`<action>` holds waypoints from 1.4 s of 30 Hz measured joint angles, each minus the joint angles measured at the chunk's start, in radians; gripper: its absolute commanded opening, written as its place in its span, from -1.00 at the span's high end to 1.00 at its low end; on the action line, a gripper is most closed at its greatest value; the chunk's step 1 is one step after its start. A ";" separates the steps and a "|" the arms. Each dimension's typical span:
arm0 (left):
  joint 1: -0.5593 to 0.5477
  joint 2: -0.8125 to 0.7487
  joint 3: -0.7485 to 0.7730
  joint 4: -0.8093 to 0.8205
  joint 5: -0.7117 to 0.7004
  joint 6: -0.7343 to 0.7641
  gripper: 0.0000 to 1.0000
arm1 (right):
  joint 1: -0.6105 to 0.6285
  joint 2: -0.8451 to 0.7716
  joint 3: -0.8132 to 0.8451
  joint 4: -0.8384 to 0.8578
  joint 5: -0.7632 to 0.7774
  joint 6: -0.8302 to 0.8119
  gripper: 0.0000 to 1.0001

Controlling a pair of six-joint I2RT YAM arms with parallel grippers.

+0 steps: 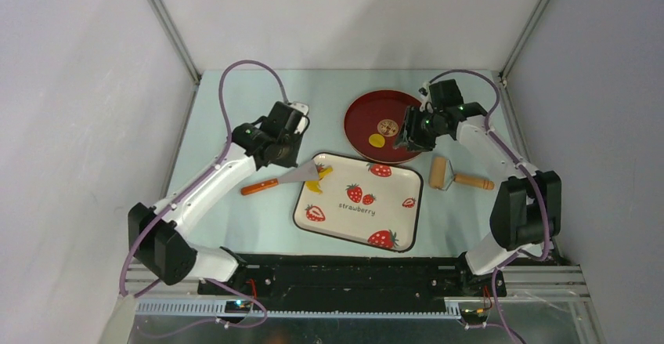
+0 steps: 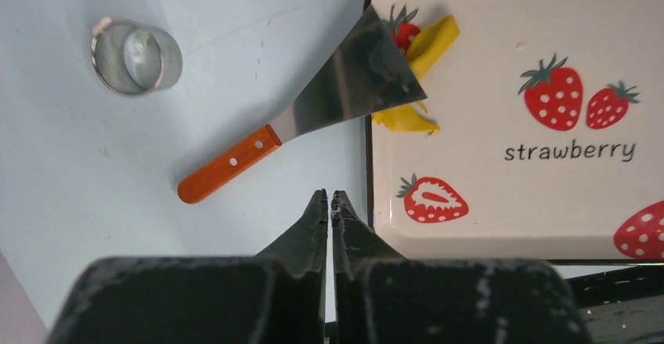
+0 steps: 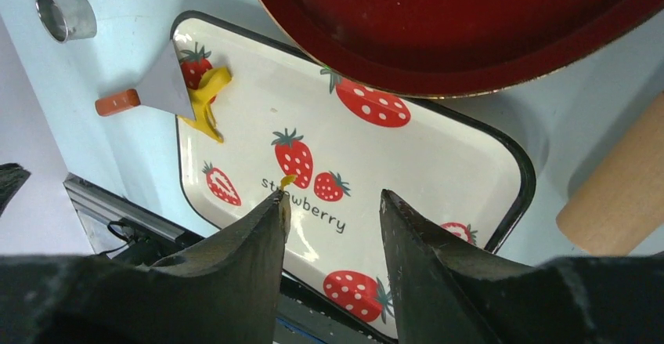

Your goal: Roll out the dumpling wrappers from the dough

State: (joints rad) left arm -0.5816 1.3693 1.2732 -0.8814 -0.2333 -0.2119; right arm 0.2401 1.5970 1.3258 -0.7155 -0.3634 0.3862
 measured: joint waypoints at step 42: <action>0.143 0.428 -0.064 0.092 0.006 0.191 -0.51 | 0.015 -0.111 -0.200 0.018 -0.032 -0.021 -0.52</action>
State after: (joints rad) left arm -0.4381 1.7977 1.2091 -0.7895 -0.2276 -0.0208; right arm 0.2550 1.4860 1.1255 -0.6975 -0.3954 0.3653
